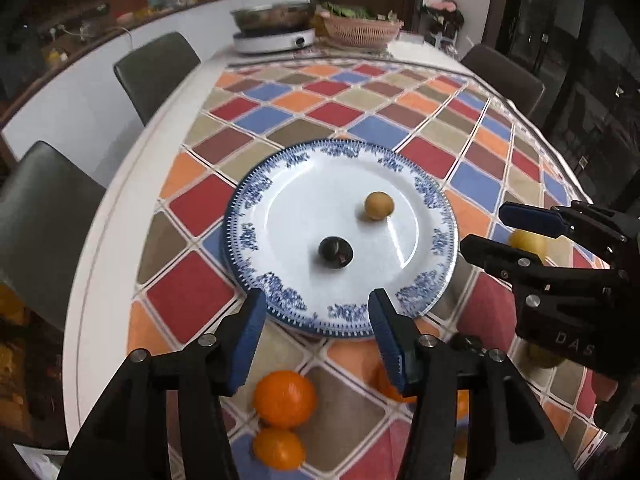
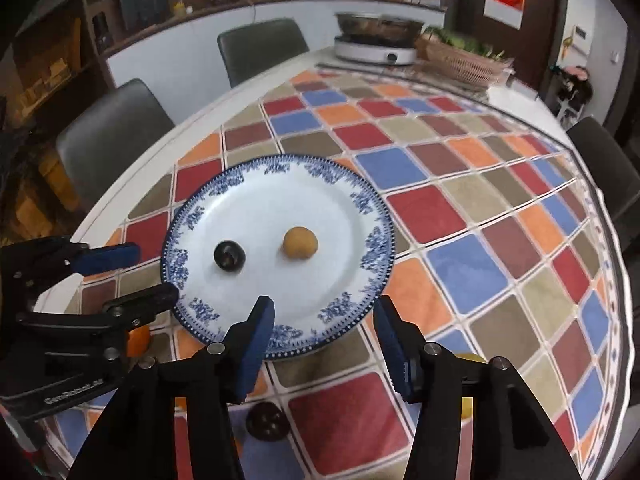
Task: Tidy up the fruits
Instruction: 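Open and withdraw both grippers from the plate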
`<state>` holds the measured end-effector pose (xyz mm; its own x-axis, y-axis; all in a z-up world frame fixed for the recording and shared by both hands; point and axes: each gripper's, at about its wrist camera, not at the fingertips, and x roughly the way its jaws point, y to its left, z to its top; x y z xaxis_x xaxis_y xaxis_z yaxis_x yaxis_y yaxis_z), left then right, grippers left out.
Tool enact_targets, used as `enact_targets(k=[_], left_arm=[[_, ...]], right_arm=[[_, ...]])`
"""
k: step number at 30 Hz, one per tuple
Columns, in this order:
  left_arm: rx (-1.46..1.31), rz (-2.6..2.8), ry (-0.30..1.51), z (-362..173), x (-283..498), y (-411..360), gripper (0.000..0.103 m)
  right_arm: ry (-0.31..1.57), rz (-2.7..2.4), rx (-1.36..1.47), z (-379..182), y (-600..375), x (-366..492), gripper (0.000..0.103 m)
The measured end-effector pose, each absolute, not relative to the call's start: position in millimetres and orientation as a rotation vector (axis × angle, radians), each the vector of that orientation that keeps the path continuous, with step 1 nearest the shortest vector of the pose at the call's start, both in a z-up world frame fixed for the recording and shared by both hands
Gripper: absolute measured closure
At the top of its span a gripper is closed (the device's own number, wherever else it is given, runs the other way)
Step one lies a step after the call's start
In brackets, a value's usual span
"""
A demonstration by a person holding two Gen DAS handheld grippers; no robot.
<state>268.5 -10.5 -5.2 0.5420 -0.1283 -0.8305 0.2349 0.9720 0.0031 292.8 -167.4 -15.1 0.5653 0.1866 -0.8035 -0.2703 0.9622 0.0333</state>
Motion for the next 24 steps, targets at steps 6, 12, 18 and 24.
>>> enact_targets(k=[6, 12, 18, 24], left_arm=[[0.145, -0.175, 0.874, 13, 226, -5, 0.040], [0.121, -0.129, 0.804, 30, 187, 10, 0.028], [0.090, -0.102, 0.736, 48, 152, 23, 0.018], [0.084, -0.086, 0.703, 53, 124, 33, 0.011]], right_arm=[[0.846, 0.269, -0.138, 2, -165, 253, 0.042], [0.773, 0.274, -0.168, 17, -155, 214, 0.041], [0.685, 0.248, -0.127, 38, -151, 180, 0.029], [0.670, 0.222, -0.086, 45, -149, 154, 0.022]])
